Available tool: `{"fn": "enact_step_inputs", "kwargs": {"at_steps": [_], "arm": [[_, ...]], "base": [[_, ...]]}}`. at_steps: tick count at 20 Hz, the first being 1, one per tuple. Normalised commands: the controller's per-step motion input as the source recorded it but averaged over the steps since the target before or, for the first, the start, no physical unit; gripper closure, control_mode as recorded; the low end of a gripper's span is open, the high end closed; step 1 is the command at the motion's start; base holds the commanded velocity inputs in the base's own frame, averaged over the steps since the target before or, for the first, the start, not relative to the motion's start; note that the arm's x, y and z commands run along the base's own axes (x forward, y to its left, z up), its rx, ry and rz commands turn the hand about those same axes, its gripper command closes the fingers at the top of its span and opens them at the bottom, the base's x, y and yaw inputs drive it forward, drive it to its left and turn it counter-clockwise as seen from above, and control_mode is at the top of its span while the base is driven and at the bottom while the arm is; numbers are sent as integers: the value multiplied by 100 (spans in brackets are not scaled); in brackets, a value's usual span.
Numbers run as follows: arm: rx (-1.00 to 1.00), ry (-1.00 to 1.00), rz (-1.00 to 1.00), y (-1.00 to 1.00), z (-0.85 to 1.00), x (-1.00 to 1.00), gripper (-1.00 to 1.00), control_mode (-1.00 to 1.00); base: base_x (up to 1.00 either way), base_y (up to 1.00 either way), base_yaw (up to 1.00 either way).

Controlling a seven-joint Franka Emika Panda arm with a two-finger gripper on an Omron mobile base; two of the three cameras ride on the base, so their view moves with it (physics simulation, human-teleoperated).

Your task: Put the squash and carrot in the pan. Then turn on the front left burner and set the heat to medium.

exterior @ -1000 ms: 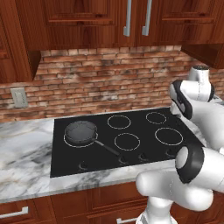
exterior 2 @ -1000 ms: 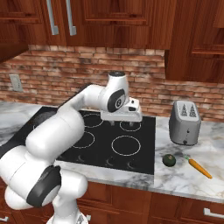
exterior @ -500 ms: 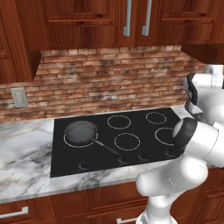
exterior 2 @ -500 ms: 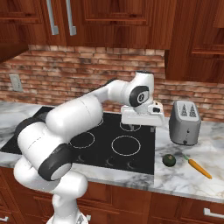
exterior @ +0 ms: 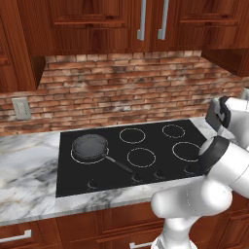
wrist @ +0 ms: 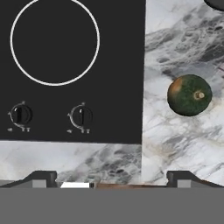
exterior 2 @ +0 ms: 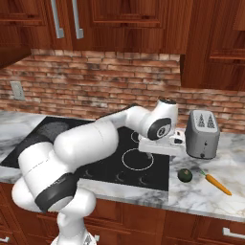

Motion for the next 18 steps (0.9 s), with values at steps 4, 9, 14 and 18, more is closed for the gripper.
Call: {"fn": "enact_step_inputs", "kwargs": {"at_steps": [4,9,14,18], "arm": [[-4,-19,0,-11,-11,2,-100,-100],[-4,-2,0,-38,0,5,-100,-100],[0,7,0,-54,0,14,-100,-100],[0,4,0,-54,0,34,-100,-100]], "base": [[0,0,0],[0,0,0],[0,0,0],[0,0,0]]}}
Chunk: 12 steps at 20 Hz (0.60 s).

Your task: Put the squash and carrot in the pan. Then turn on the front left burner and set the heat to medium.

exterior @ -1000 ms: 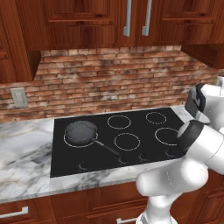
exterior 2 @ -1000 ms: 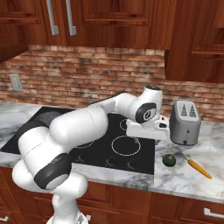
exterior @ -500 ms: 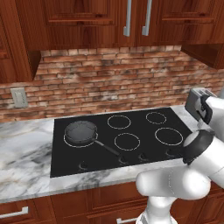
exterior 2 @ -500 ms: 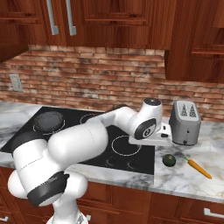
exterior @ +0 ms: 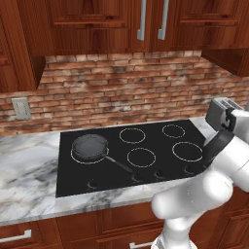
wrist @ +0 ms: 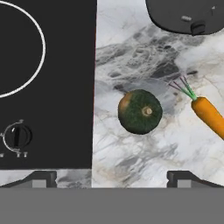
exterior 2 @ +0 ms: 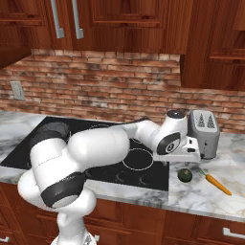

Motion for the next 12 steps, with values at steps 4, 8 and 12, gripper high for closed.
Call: {"fn": "enact_step_inputs", "kwargs": {"at_steps": [4,8,12], "arm": [[0,2,0,-45,0,48,-100,-100],[0,0,0,-28,-17,38,-100,-100],[5,0,0,-29,-34,21,-100,-100]], "base": [[0,0,0],[0,0,0],[0,0,0]]}}
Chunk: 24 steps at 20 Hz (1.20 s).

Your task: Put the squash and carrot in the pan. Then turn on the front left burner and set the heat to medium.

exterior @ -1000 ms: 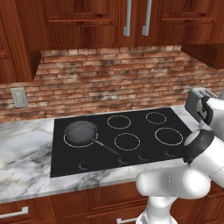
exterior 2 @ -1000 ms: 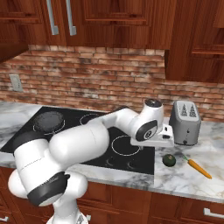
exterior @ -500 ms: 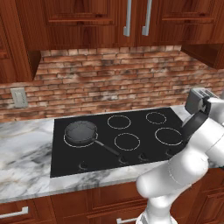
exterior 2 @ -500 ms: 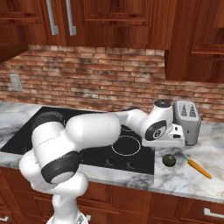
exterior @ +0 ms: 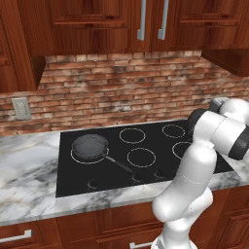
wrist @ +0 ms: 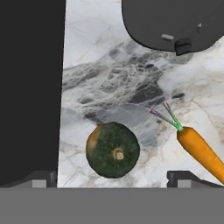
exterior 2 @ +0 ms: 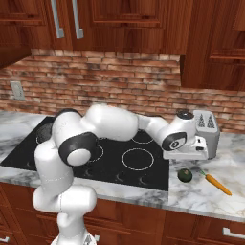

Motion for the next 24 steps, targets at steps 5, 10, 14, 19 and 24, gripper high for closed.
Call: {"fn": "enact_step_inputs", "kwargs": {"at_steps": [5,10,14,19,24], "arm": [[11,0,0,-11,-36,0,-100,-100],[10,0,0,-2,-24,0,-100,-100],[8,1,0,0,-1,0,-100,-100],[4,1,0,0,0,0,-100,-100],[1,0,0,12,-25,0,-100,-100]], "base": [[0,0,0],[0,0,0],[0,0,0],[0,0,0],[0,0,0]]}}
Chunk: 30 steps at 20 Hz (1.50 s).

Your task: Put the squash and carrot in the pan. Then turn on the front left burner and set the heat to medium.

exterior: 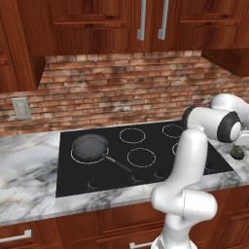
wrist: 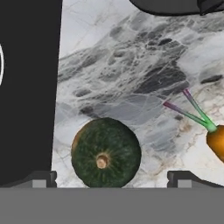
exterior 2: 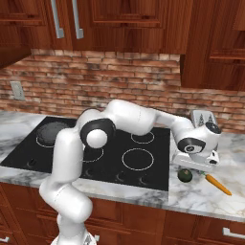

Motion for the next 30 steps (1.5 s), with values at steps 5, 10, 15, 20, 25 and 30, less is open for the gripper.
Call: {"fn": "enact_step_inputs", "kwargs": {"at_steps": [5,10,15,20,25,30], "arm": [[0,0,0,25,-36,0,-100,-100],[-3,0,0,12,-11,13,-100,-100],[-6,0,0,0,-20,17,-100,-100],[-7,0,0,0,-44,0,-100,-100],[-4,0,0,0,-39,0,-100,-100],[0,0,0,0,-1,0,-100,-100]], "base": [[0,0,0],[0,0,0],[0,0,0],[0,0,0],[0,0,0],[0,0,0]]}}
